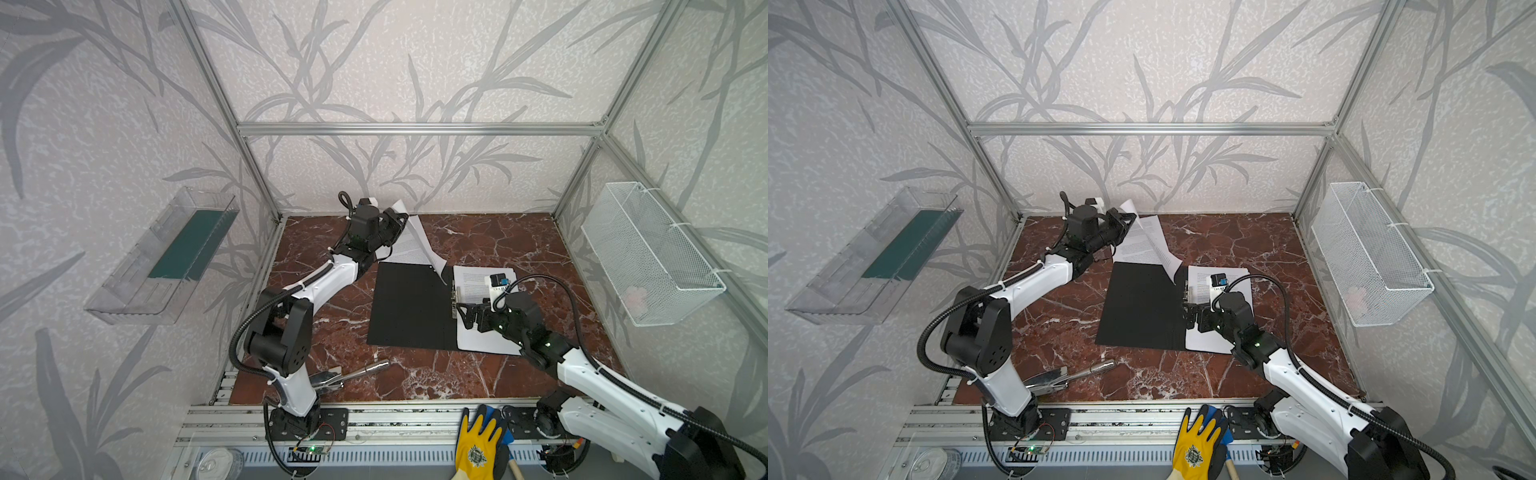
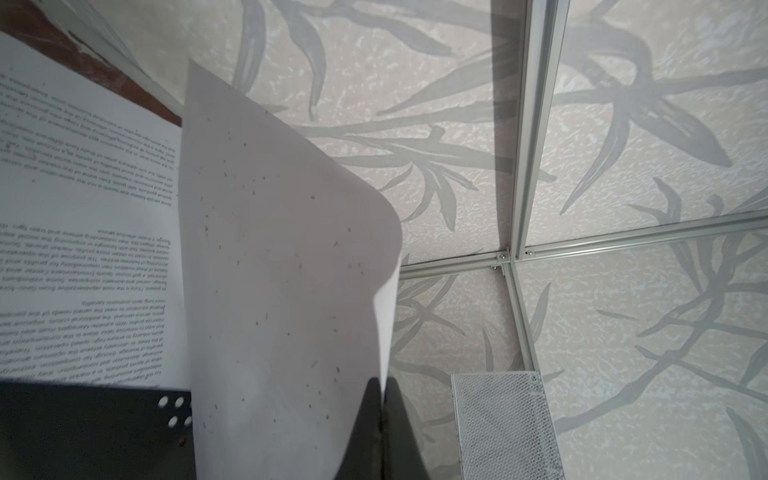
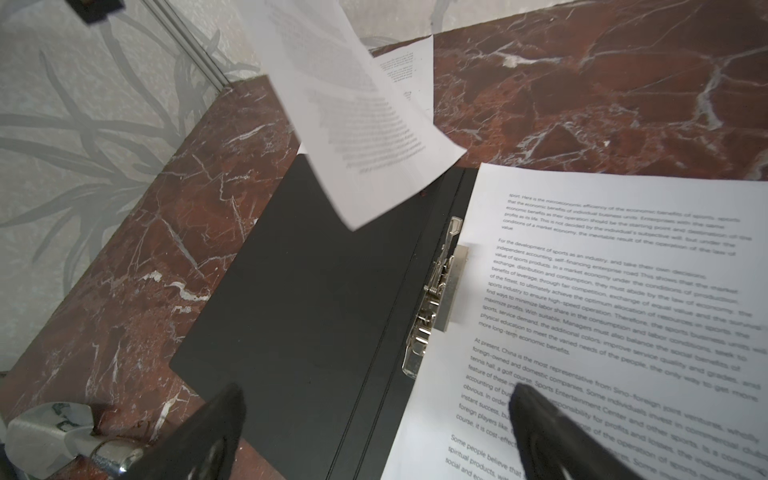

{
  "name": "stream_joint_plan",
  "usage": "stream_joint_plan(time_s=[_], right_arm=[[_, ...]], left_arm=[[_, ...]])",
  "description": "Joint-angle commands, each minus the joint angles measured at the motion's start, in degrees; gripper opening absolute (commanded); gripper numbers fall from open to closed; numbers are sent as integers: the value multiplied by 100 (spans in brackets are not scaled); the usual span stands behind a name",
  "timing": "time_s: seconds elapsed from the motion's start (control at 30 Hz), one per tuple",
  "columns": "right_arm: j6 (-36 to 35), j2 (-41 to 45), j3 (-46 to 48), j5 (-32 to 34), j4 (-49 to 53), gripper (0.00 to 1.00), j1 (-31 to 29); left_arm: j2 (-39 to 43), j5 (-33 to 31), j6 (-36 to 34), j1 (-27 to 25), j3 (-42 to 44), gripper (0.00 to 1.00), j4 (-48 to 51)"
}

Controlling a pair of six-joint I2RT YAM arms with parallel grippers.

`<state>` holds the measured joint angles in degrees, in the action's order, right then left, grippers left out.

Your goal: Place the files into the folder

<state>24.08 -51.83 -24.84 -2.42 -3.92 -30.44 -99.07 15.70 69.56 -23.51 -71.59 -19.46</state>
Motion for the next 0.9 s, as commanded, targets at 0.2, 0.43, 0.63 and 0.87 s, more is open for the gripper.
stream_joint_plan(time_s=[0.2,0.43,0.63,0.87], right_arm=[[37,378,-25,4,504,99,138],[225,-646,-168,-694,99,99,136],[167,-580,-222,-474,261,99,135],[110,179,-266,462,1048,99,337]], left_arm=[[946,-847,150,-346,2142,0,-442],[1907,-1685,-230,-352,3049,0,-61],[2526,-1687,-847,-274,2226,0,794],[2202,-1365,-1129,-569,982,0,1032]])
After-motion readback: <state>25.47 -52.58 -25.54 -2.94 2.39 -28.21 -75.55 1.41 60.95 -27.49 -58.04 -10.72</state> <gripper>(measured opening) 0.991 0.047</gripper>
